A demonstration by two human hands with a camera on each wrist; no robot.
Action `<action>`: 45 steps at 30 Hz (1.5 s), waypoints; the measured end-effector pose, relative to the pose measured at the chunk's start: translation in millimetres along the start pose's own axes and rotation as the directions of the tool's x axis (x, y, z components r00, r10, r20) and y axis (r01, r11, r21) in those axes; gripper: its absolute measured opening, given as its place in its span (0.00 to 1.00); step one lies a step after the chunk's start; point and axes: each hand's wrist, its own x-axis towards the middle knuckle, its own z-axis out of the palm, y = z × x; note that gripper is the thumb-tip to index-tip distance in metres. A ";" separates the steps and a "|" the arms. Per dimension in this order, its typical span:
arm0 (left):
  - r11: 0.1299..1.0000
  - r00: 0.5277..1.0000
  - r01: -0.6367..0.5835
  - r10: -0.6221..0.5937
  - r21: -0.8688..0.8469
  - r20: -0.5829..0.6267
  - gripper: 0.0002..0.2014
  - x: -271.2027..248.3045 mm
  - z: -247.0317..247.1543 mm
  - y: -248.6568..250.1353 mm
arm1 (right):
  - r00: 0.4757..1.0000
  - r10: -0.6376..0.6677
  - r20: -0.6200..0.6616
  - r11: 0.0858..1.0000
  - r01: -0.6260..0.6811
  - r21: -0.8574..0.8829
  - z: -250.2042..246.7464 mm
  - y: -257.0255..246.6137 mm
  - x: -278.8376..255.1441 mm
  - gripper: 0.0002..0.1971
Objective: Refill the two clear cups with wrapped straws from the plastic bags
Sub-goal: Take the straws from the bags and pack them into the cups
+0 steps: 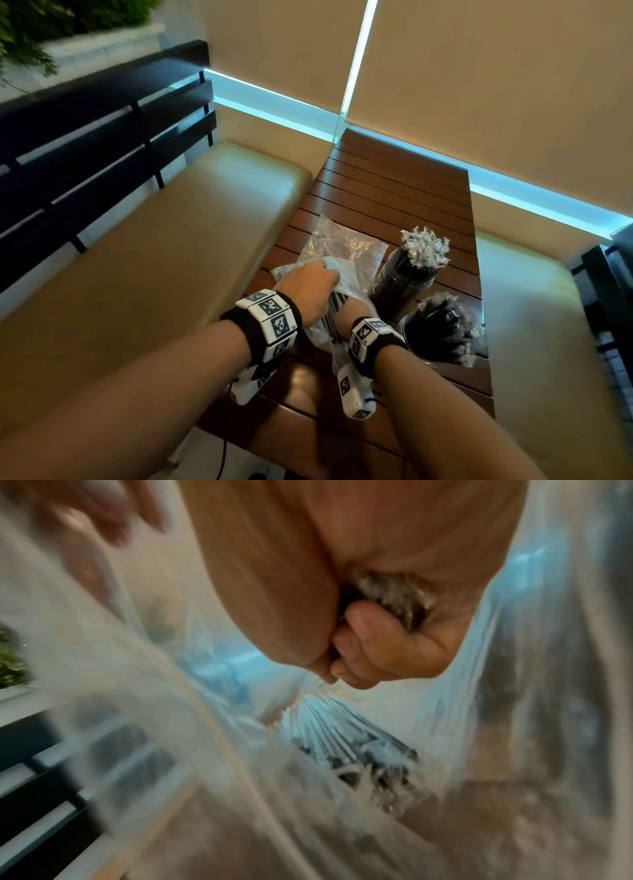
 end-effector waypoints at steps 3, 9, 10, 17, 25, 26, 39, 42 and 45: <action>0.999 0.999 0.045 -0.045 -0.026 -0.008 0.06 7.8 3.4 -0.9 | 1.000 0.009 -0.023 1.000 -0.010 -0.028 -19.9 1.7 -14.8 0.13; 0.990 0.990 0.138 -0.138 -0.011 0.009 0.07 29.9 1.8 12.2 | 0.998 -0.059 -0.016 0.974 0.054 -0.218 -79.5 15.2 -73.8 0.12; 0.987 0.987 0.161 -0.161 -0.019 0.017 0.07 34.5 1.9 14.0 | 0.997 -0.078 -0.028 0.960 0.068 -0.271 -92.1 20.0 -86.5 0.12; 0.975 0.973 0.221 -0.221 0.010 0.071 0.09 56.0 5.3 20.7 | 0.990 -0.077 -0.120 0.902 0.019 -0.431 -168.7 67.3 -165.7 0.08; 0.992 0.979 0.050 -0.026 -0.114 0.202 0.36 53.7 -4.8 58.5 | 0.830 -0.088 -0.551 0.996 0.059 -0.070 -180.9 96.0 -166.6 0.09; 0.963 0.982 0.023 0.029 -0.268 0.188 0.34 55.1 -11.2 68.6 | 0.817 -0.079 -0.571 0.996 0.089 -0.011 -170.5 95.2 -158.4 0.08; 0.137 0.941 0.136 -0.328 -0.981 0.085 0.20 75.9 -63.8 112.3 | 0.794 -0.317 -0.519 0.830 0.497 0.254 -117.7 64.7 -123.5 0.13; 0.582 0.968 0.004 -0.207 -0.813 -0.144 0.22 72.4 -56.9 105.9 | 0.557 -0.134 -0.819 0.743 0.603 0.289 -151.3 71.2 -127.5 0.13; 0.772 0.978 -0.086 -0.055 -0.630 -0.201 0.23 66.5 -47.6 105.6 | 0.355 -0.090 -0.931 0.704 0.683 0.193 -188.0 64.7 -135.6 0.16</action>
